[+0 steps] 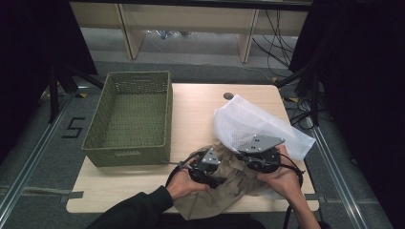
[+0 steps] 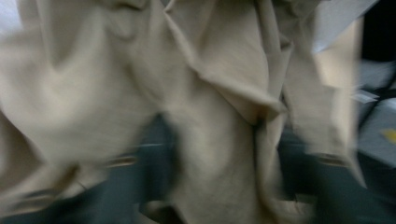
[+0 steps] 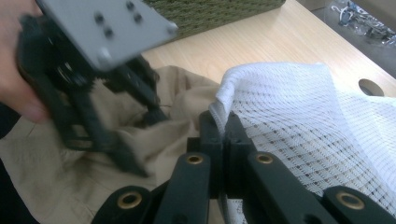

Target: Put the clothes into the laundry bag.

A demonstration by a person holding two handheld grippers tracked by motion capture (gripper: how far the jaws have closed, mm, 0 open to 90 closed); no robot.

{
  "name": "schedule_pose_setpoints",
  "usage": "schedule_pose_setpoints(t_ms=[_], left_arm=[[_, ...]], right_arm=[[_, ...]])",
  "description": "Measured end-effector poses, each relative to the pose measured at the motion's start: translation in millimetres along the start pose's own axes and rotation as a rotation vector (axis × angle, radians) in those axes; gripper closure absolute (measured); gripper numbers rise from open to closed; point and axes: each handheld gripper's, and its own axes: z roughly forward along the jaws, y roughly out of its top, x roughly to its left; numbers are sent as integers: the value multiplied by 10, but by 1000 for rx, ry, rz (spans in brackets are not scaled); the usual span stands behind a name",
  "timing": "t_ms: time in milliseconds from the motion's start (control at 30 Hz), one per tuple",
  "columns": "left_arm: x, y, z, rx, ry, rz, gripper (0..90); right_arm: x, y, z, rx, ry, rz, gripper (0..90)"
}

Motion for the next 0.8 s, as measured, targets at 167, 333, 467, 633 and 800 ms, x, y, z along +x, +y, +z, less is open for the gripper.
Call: schedule_pose_setpoints(t_ms=[167, 333, 467, 633, 800], left_arm=[[-11, 164, 70, -33, 69, -52, 830], [38, 282, 122, -78, 88, -64, 837], [15, 212, 98, -104, 30, -109, 696], [178, 163, -248, -152, 14, -112, 433], [555, 202, -423, -149, 111, -178, 381]], right_arm=[[18, 13, -11, 0, -1, 6, 898], [47, 3, -23, 0, 12, 8, 899], [31, -78, 41, 23, 5, 9, 899], [0, -163, 54, 43, -10, 23, 898], [-25, -155, 16, 41, -17, 22, 897]])
